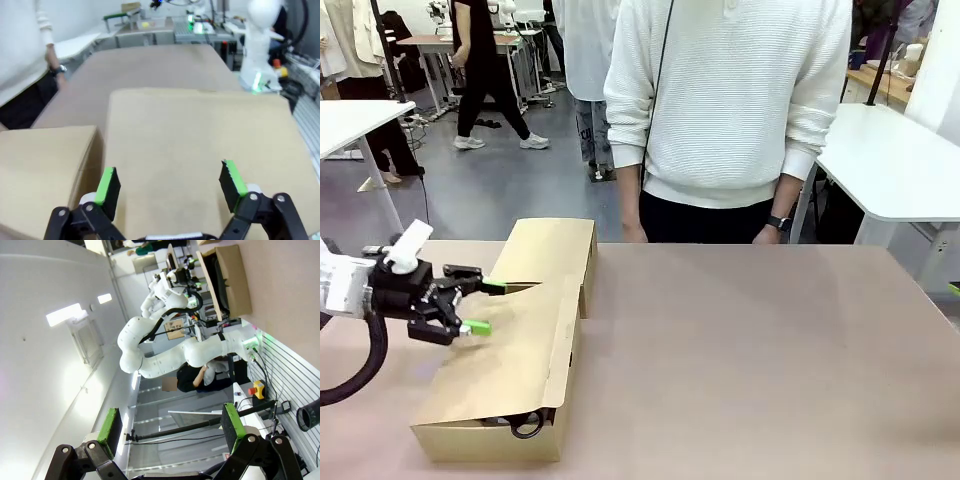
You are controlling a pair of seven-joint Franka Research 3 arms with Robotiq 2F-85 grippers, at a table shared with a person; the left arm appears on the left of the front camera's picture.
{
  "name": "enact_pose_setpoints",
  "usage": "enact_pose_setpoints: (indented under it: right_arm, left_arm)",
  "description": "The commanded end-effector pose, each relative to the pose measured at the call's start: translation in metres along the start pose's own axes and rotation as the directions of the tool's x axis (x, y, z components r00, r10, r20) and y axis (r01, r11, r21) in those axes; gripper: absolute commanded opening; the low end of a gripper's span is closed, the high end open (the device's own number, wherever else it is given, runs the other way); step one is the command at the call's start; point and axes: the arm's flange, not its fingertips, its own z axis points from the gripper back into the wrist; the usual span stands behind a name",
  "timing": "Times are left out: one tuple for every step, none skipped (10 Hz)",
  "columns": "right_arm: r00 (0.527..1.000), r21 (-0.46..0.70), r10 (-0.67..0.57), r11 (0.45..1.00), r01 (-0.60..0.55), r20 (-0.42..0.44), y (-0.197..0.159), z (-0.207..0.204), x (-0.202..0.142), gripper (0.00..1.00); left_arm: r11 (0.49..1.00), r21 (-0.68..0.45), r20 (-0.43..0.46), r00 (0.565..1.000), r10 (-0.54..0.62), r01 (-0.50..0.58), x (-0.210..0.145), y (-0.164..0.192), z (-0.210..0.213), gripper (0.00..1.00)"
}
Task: Place items inside the box.
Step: Close the lid of the Mailer Box closest to the robot.
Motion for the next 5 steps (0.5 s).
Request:
enact_pose_setpoints:
  right_arm:
    - [1.0,0.017,-0.017,1.0,0.016,0.005,0.007,0.0,-0.002,1.0]
    - [1.0,0.017,-0.017,1.0,0.016,0.005,0.007,0.0,-0.002,1.0]
    - [1.0,0.017,-0.017,1.0,0.016,0.005,0.007,0.0,-0.002,1.0]
    - [1.0,0.017,-0.017,1.0,0.016,0.005,0.007,0.0,-0.002,1.0]
    - [1.0,0.017,-0.017,1.0,0.016,0.005,0.007,0.0,-0.002,1.0]
  left_arm:
    - [0.98,0.141,0.09,0.988,0.128,-0.14,0.067,-0.163,0.015,1.0]
    - [0.942,0.183,0.141,0.956,0.257,-0.28,0.092,-0.152,0.047,1.0]
    - [0.892,0.172,0.172,0.904,0.391,-0.419,0.109,-0.142,0.076,1.0]
    - [0.821,0.18,0.108,0.84,0.531,-0.542,0.116,-0.136,0.102,1.0]
    - [0.673,0.094,-0.001,0.675,0.737,-0.734,0.118,-0.13,0.124,1.0]
